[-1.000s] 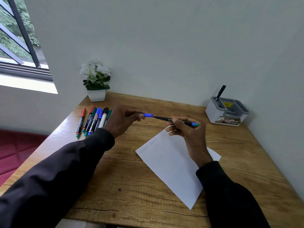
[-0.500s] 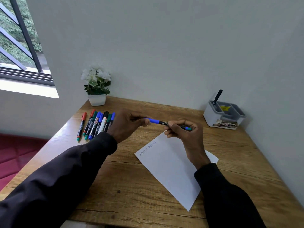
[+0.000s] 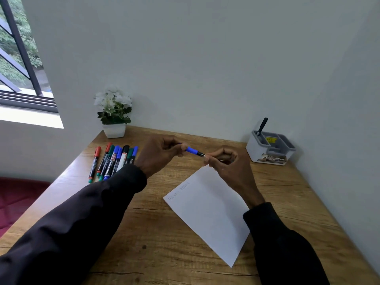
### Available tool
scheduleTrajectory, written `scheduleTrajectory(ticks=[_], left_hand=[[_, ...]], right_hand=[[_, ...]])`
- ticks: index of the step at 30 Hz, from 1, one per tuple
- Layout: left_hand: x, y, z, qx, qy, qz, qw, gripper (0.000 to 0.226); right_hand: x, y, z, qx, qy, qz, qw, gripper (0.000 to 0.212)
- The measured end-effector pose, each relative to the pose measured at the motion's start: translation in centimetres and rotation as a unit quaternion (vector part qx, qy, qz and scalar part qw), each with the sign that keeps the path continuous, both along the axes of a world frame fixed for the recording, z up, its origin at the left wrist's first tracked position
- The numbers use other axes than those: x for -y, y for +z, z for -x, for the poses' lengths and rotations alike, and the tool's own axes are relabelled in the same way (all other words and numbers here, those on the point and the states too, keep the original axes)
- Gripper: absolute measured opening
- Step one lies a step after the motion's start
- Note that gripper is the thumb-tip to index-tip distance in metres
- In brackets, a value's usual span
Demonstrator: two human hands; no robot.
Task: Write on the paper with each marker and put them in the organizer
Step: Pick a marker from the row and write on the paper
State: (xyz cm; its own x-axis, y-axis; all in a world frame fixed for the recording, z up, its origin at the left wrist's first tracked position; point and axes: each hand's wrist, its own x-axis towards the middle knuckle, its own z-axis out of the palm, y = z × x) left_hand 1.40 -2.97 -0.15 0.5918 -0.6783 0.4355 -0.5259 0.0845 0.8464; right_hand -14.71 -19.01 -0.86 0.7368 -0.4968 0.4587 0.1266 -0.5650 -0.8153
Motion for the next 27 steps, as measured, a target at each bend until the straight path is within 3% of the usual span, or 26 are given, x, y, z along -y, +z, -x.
scheduleTrajectory(ticks=[3,5,7,11,14,23,27], left_hand=[[0.8,1.1,0.1,-0.036,0.001,0.030,0.999,0.015],[1.4,1.7,0.6,-0.045,0.006,0.042,0.998,0.015],[2.2,2.2,0.9,-0.054,0.004,0.040,0.998,0.017],[3.7,2.3,0.7,-0.082,-0.020,0.024,0.996,0.021],[4.8,2.2,0.6,-0.080,-0.021,0.012,0.996,0.020],[8.3,1.9,0.3,-0.078,-0.026,-0.005,0.997,0.015],[8.7,1.5,0.0,-0.068,-0.027,-0.011,0.997,0.014]], right_hand=[[0.5,1.3,-0.6,-0.059,-0.045,0.129,0.989,0.023],[0.8,1.9,-0.9,-0.083,-0.045,0.164,0.982,0.023],[1.1,2.2,-1.1,-0.090,-0.031,0.165,0.982,0.031],[2.7,2.4,-0.9,-0.090,-0.028,0.156,0.983,0.072],[4.8,3.0,-0.3,-0.057,-0.055,0.129,0.989,0.088],[15.4,5.0,1.8,0.065,-0.250,0.073,0.963,0.069],[18.9,5.5,1.7,0.078,-0.280,0.073,0.954,0.067]])
